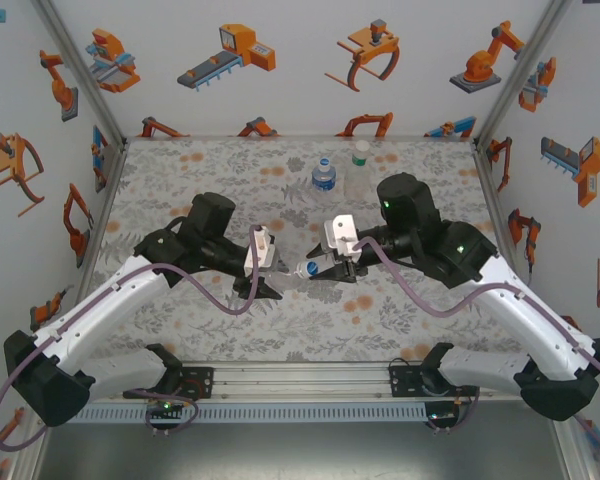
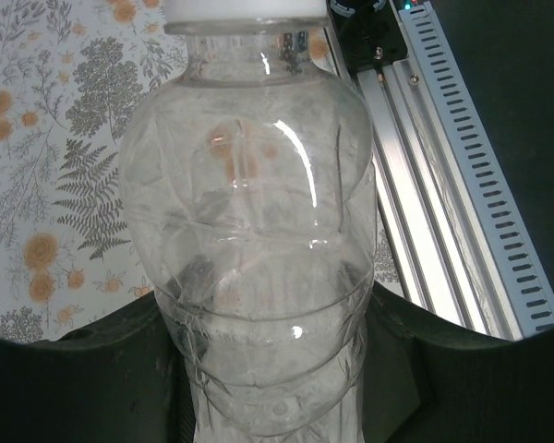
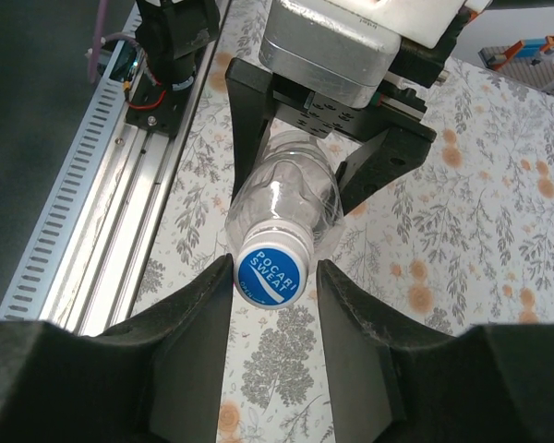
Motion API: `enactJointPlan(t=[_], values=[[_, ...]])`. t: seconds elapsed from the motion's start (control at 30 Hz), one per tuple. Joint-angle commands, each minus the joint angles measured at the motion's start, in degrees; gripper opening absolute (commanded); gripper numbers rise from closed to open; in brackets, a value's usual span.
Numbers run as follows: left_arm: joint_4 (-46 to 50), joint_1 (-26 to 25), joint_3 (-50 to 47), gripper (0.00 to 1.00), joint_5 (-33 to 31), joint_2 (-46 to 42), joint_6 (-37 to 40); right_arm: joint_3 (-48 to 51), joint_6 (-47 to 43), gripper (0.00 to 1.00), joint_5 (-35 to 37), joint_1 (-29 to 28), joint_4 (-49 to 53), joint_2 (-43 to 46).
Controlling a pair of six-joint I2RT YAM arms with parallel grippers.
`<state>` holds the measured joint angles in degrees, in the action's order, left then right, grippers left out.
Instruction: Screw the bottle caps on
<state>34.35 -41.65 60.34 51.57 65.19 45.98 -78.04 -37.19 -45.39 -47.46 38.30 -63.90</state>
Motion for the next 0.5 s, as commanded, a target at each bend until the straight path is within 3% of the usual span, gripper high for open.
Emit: enactJointPlan(t=[0.0,0.1,0.27,0.37,0.47], values=[[1.02,-0.28,1.9,0.0,2.5,0.2,1.39,0.59,-1.17,0.41,0.49,-0.58,-1.19,0.11],[0.99,-0.28,2.08,0.0,2.65,0.17,1.31,0.96,-1.22,0.37,1.56,-0.86,-1.0,0.09],[0.75,-0.28,2.21,0.0,2.66,0.27,0.74,1.97,2.51,0.15,3.75,-1.42,-2.45,0.9],[-1.25,-0.23,1.76,0.0,1.76,0.02,-0.95,5.54,14.48,0.08,8.23,-1.49,-9.18,2.54],[-5.05,-0.23,0.69,0.0,-0.76,-0.48,-3.65,9.17,31.45,0.0,18.08,-1.49,-15.53,4.14]])
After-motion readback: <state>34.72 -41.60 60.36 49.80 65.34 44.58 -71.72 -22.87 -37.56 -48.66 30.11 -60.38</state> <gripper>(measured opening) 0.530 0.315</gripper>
